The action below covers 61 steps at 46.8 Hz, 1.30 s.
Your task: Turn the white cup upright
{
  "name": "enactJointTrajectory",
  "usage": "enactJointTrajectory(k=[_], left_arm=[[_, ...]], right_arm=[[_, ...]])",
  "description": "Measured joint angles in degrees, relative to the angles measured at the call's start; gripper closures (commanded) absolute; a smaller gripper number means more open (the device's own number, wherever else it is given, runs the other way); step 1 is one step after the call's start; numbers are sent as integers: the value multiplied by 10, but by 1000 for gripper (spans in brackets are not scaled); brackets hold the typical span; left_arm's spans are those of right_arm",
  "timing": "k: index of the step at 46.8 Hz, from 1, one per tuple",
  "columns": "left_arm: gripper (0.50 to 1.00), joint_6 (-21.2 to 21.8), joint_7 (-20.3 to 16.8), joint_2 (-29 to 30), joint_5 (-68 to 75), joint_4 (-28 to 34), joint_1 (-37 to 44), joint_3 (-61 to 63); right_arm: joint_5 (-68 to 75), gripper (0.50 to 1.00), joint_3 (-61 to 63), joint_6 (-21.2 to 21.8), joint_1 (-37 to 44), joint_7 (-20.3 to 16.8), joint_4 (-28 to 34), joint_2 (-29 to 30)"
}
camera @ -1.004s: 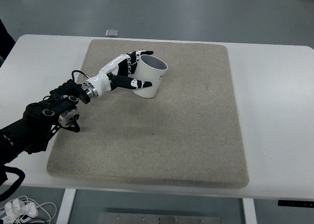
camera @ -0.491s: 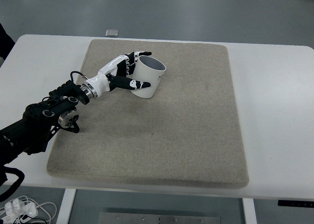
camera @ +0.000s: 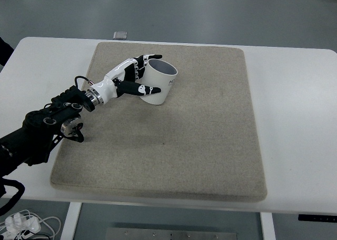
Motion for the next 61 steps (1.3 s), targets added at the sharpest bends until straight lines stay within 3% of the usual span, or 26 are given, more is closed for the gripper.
enactJointTrajectory(k=[28, 42, 52, 61], left_arm=[[506, -4, 0, 51, -2, -96, 0, -6], [506, -9, 0, 85, -2, -135, -5, -71], [506, -7, 0, 88, -3, -128, -26, -99], [506, 12, 0, 71, -29, -52, -77, -100]], right_arm=[[0, 548, 0, 0, 0, 0, 0, 0], [0, 548, 0, 0, 0, 0, 0, 0], [0, 548, 0, 0, 0, 0, 0, 0], [0, 548, 0, 0, 0, 0, 0, 0]])
